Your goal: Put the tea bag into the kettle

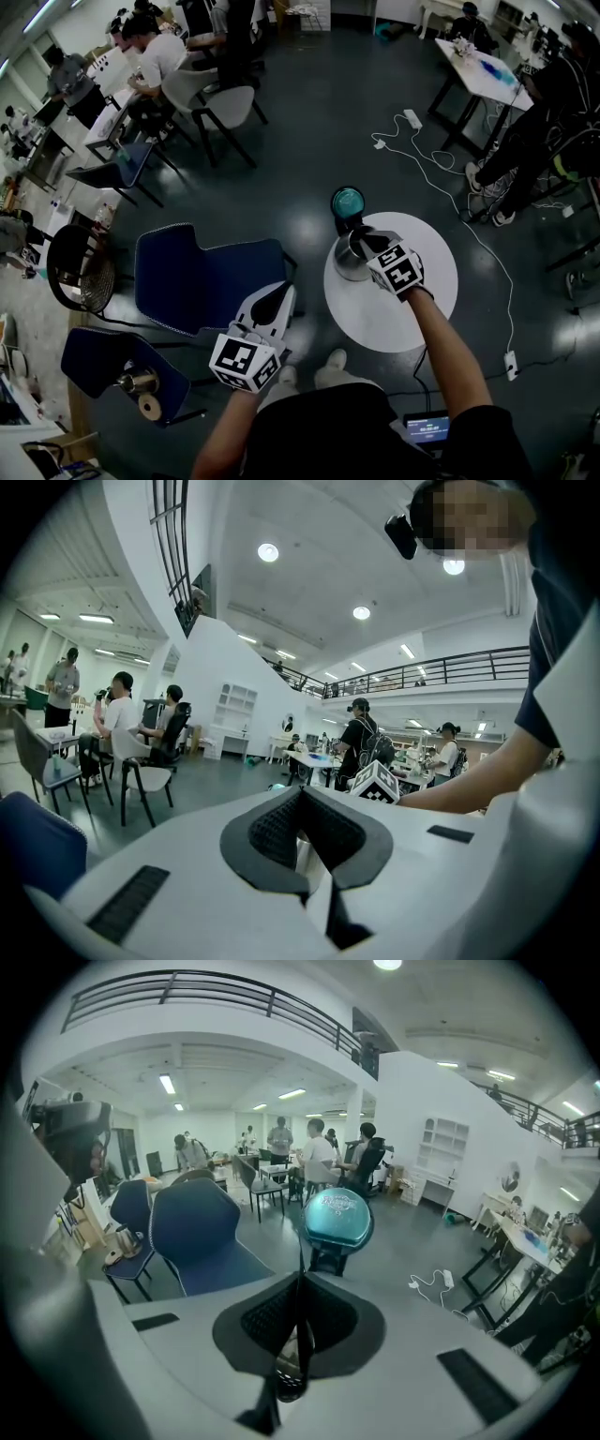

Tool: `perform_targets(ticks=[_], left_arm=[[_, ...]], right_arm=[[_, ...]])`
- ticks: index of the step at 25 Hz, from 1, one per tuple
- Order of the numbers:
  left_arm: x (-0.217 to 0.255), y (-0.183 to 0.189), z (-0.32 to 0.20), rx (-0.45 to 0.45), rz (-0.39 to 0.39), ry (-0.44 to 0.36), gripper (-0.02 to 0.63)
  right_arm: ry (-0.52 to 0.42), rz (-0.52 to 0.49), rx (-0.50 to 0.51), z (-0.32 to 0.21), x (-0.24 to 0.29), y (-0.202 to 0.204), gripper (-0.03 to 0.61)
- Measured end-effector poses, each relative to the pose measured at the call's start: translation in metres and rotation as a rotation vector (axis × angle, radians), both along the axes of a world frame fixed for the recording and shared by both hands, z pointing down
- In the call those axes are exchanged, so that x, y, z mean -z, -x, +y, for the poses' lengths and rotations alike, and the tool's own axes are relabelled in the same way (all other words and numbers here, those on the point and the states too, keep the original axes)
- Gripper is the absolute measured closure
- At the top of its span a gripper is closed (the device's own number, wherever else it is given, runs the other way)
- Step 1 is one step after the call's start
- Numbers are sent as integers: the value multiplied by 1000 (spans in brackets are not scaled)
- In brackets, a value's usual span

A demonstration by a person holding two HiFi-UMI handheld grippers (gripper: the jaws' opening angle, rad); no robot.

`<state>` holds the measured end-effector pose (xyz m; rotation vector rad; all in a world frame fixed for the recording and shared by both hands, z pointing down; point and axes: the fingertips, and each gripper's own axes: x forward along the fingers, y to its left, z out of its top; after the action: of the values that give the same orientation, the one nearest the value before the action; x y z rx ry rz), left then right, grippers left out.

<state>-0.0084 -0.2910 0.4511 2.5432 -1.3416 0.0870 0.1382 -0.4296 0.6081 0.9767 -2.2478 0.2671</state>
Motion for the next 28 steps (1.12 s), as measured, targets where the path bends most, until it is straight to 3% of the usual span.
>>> perform_targets(ticks=[19,28], left_arm=[[-4,7,-18,15,11,19,598],[-9,11,-25,16,16,25,598]], right_arm=[[90,127,56,-15,-29,3,560],[80,187,88,-23,-37,5,559]])
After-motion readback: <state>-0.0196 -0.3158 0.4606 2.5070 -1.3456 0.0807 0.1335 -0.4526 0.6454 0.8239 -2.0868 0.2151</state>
